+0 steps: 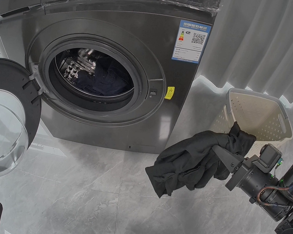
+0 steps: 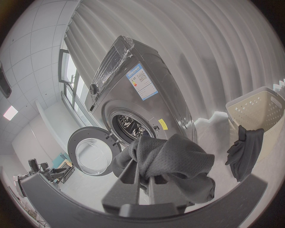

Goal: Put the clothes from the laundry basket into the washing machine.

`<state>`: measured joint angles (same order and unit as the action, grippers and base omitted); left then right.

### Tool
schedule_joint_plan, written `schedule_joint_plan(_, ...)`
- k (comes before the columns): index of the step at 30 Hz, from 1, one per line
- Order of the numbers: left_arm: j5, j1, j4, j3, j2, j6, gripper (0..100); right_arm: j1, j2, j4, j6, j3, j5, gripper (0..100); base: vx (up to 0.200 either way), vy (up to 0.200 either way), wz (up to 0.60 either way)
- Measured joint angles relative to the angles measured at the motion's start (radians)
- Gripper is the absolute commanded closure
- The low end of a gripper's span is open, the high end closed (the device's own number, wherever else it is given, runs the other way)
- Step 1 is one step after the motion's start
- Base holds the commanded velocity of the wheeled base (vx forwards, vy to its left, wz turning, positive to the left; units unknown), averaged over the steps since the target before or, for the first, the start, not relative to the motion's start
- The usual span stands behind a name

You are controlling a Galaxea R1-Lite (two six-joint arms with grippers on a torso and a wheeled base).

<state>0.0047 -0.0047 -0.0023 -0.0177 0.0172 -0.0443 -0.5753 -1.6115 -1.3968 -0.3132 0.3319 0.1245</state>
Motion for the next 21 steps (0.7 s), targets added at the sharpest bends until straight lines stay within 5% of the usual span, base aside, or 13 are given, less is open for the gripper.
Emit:
schedule_joint_plan(9,0.0,-0.001,0.0,0.0,0.0,0.0,0,0.008,-0.004,0.0,-0.001,0.005,-0.006,100,0.0,0.0,0.0)
schedule_joint_plan(15,0.0,0.0,0.0,0.0,0.0,0.0,0,0.007,-0.006,0.004,0.011,0.0,-0.015,100,0.0,0.0,0.6)
schedule_joint_plan(21,0.0,0.0,0.0,0.0,0.0,0.0,0,0.003,-0.006,0.001,0.014,0.003,-0.02,100,0.0,0.0,0.0)
